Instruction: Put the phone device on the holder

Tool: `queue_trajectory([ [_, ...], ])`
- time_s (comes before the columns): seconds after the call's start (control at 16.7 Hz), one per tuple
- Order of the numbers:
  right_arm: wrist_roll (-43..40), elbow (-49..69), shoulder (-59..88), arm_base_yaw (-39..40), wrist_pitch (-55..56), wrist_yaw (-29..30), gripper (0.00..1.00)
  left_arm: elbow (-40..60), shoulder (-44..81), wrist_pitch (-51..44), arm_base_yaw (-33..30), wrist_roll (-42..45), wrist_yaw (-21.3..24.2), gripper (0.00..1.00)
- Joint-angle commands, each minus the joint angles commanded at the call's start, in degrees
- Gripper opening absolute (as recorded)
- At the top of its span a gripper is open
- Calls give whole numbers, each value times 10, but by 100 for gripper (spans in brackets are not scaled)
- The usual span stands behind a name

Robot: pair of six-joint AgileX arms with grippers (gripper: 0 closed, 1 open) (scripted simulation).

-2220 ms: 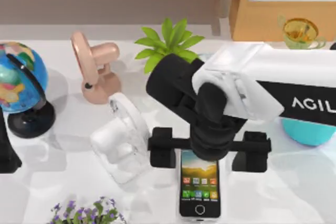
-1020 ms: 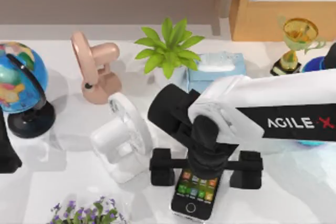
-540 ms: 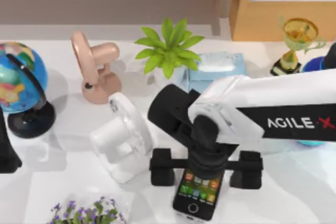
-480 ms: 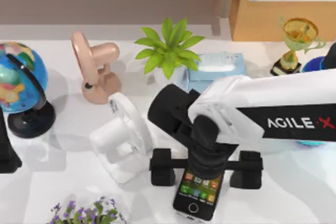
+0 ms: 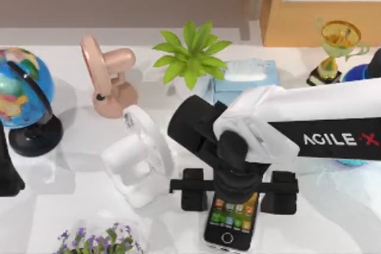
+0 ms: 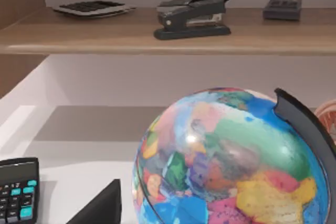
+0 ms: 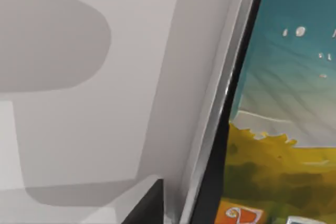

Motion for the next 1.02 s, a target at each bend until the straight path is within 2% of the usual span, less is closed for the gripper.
queue_trajectory([
  [0.18,0,0,0,0,0,0,0,0,0,0,0,0,0,100],
  [0.24,4,-2,-37,8,-45,-2,0,0,0,0,0,0,0,100],
  [0.72,9,-33,-51,-7,-42,-28,0,0,0,0,0,0,0,100],
  [1.02,0,-3,-69,3,-59,-18,0,0,0,0,0,0,0,100],
])
